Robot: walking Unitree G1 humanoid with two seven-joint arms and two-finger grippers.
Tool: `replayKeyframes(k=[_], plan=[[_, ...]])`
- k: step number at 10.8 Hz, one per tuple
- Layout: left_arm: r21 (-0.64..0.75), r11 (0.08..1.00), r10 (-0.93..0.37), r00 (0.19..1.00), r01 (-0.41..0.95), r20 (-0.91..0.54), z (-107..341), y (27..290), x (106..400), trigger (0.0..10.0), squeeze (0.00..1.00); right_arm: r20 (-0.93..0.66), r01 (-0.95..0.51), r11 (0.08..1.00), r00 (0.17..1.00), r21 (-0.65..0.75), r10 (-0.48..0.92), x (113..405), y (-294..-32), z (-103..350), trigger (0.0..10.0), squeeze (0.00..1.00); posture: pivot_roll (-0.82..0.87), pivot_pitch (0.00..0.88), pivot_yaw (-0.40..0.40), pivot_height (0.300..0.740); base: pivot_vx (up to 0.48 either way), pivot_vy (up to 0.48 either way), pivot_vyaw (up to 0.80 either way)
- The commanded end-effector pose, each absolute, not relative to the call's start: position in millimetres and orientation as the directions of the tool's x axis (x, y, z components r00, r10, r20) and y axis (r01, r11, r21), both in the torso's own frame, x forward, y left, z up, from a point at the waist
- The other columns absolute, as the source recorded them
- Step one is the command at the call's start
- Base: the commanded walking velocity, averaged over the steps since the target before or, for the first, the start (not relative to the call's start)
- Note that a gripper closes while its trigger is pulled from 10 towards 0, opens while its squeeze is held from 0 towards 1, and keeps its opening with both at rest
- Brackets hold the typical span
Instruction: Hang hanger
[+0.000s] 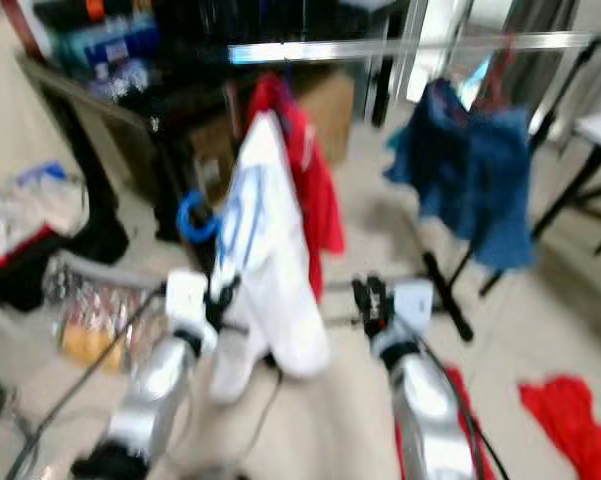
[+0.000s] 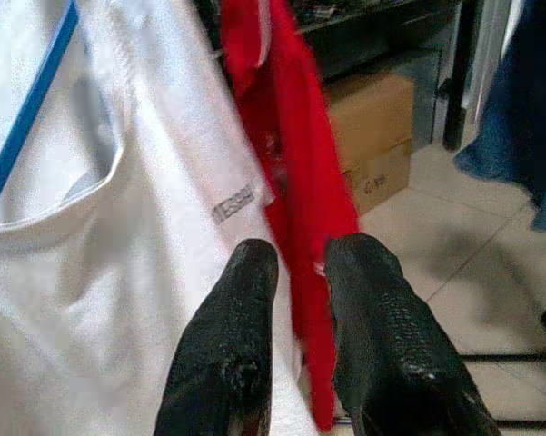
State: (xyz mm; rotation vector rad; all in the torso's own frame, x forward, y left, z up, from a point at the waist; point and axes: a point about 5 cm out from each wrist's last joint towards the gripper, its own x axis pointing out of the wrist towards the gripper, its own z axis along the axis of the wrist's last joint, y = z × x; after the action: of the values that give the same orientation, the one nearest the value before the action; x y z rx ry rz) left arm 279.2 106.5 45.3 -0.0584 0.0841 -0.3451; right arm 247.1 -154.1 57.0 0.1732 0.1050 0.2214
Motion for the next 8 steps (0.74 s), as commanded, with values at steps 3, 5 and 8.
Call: replayKeyframes(k=[3, 5, 8], plan=[[-0.058, 0.946, -0.322, 0.945, 0.319, -0.054, 49.2, 112.9, 281.8, 10.0, 0.00, -0.074, -0.221, 0.959, 0.969, 0.175, 0.237, 249.0, -150.5, 59.0, 10.0, 0.00, 0.11, 0.026, 0.055, 0.740, 0.000, 0.000, 0.00], [-0.048, 0.946, -0.323, 0.945, 0.320, -0.057, 49.4, 115.4, 282.7, 10.0, 0.00, -0.073, -0.222, 0.959, 0.968, 0.178, 0.238, 250.7, -148.3, 58.6, 10.0, 0.00, 0.11, 0.017, 0.060, 0.740, 0.000, 0.000, 0.00], [-0.030, 0.945, -0.327, 0.944, 0.326, -0.052, 50.8, 117.3, 283.8, 10.0, 0.00, -0.058, -0.232, 0.955, 0.968, 0.184, 0.246, 253.2, -144.8, 58.5, 10.0, 0.00, 0.13, 0.008, 0.051, 0.740, 0.000, 0.000, 0.00]])
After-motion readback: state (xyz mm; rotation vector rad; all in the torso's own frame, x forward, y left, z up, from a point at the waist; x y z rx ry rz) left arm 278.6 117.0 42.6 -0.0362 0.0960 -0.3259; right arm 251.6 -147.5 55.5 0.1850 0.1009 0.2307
